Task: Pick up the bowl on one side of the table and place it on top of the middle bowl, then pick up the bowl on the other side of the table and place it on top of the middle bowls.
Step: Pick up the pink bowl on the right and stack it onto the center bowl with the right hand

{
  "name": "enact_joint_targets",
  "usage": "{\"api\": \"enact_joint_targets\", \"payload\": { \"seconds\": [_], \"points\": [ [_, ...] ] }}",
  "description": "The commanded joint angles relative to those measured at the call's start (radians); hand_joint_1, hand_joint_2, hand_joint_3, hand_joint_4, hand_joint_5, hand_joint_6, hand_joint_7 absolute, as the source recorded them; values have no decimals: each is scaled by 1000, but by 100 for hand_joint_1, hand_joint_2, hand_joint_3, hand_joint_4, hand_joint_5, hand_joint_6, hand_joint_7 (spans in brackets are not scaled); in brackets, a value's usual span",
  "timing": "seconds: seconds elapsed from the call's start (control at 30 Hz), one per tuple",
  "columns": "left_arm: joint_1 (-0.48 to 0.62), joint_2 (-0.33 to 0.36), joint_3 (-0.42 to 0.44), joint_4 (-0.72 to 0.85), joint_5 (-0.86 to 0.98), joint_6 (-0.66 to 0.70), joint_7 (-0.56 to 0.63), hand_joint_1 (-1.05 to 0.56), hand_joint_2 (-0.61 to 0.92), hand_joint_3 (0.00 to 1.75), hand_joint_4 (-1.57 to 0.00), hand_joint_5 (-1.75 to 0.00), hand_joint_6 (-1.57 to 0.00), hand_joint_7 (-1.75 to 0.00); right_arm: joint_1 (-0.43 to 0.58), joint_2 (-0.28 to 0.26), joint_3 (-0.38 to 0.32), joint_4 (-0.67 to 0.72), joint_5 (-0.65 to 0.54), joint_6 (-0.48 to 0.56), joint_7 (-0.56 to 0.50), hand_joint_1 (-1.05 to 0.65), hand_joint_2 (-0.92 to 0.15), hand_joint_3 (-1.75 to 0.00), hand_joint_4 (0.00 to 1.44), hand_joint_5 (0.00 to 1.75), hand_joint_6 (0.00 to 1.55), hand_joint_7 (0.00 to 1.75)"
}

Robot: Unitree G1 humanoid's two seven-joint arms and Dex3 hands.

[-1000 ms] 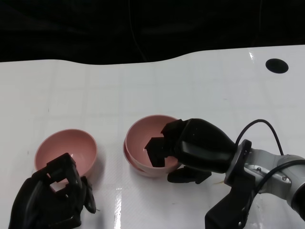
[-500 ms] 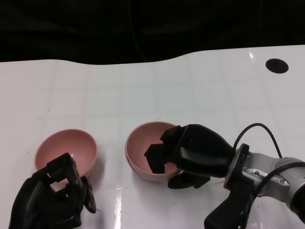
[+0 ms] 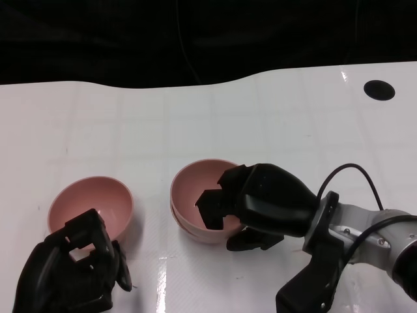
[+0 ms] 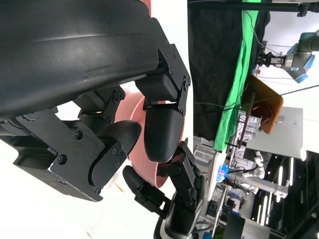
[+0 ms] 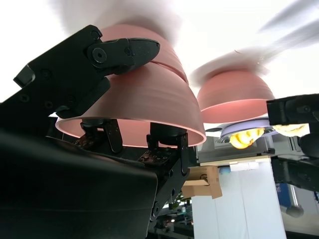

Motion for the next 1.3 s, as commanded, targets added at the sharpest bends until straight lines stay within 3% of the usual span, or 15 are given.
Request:
{"api": "enact_joint_targets", "payload": {
  "seconds": [0.03, 0.07, 0.13, 0.2, 0.23, 0.27, 0.3, 0.33, 0.4, 0.43, 0.87, 0.9, 0.93, 1.0, 1.3],
  "points": [
    [-4, 6, 8, 13, -13, -9, -7, -2, 48, 137, -90, -175, -77, -175, -22, 3, -1, 29, 12, -8, -21, -23, -76, -51, 83, 172, 63, 154],
    [-5, 6, 8, 14, -14, -9, -8, -2, 48, 137, -90, -175, -77, -175, -22, 4, -2, 32, 12, -6, -22, -26, -78, -48, 82, 167, 69, 136],
    [-6, 5, 7, 17, -6, -16, -3, -2, 48, 136, -90, -175, -77, -175, -20, 9, -7, 46, 22, -14, -25, -29, -81, -45, 84, 161, 74, 121],
    [-6, 5, 6, 15, -3, -14, 3, -2, 48, 135, -89, -175, -77, -175, -22, 7, -5, 54, 22, -18, -24, -34, -86, -43, 79, 166, 70, 131],
    [-6, 4, 6, 14, -4, -11, 5, -2, 49, 133, -89, -175, -77, -175, -25, 2, -1, 52, 14, -12, -21, -39, -89, -41, 77, 159, 70, 124],
    [-6, 4, 6, 13, -6, -8, 4, -2, 50, 132, -89, -175, -77, -175, -27, -3, 4, 47, 6, 0, -8, -45, -90, -41, 76, 136, 72, 105],
    [-7, 5, 7, 15, -9, -5, 1, -2, 50, 131, -89, -175, -77, -175, -31, -12, 11, 35, -3, 18, 21, -52, -91, -42, 77, 94, 78, 66],
    [-11, 6, 8, 21, -13, -8, -7, -2, 50, 130, -89, -175, -77, -175, -33, -19, 14, 24, -3, 35, 61, -58, -92, -44, 73, 60, 78, 38],
    [-15, 6, 9, 31, -15, -14, -13, -3, 51, 127, -89, -175, -77, -175, -32, -28, 14, 7, 9, 52, 130, -71, -92, -43, 52, 16, 61, 8],
    [-16, 6, 10, 33, -14, -16, -14, -3, 52, 126, -89, -175, -77, -175, -29, -30, 12, 0, 14, 57, 148, -74, -92, -42, 47, 9, 57, 4],
    [-18, 4, 9, 39, -12, -24, -17, -3, 53, 124, -89, -175, -77, -175, -12, -44, 12, -42, 22, 86, 191, -77, -92, -42, 42, 1, 52, 0],
    [-20, 2, 8, 47, -13, -31, -23, -4, 53, 124, -89, -175, -77, -175, -7, -51, 23, -50, -2, 114, 192, -88, -92, -49, 17, 0, 30, 0],
    [-22, 0, 8, 54, -13, -38, -28, -5, 53, 123, -89, -175, -77, -175, -2, -57, 32, -57, -20, 137, 191, -95, -92, -57, 9, 0, 17, 0],
    [-24, 0, 8, 62, -13, -44, -33, -6, 54, 123, -89, -175, -77, -175, 4, -64, 42, -72, -40, 166, 189, -101, -92, -63, 2, 0, 6, 0],
    [-26, 2, 8, 63, -14, -41, -31, -6, 53, 123, -90, -175, -78, -175, 18, -75, 57, -106, -37, 203, 198, -103, -92, -66, 0, 0, 2, 0]
  ]
}}
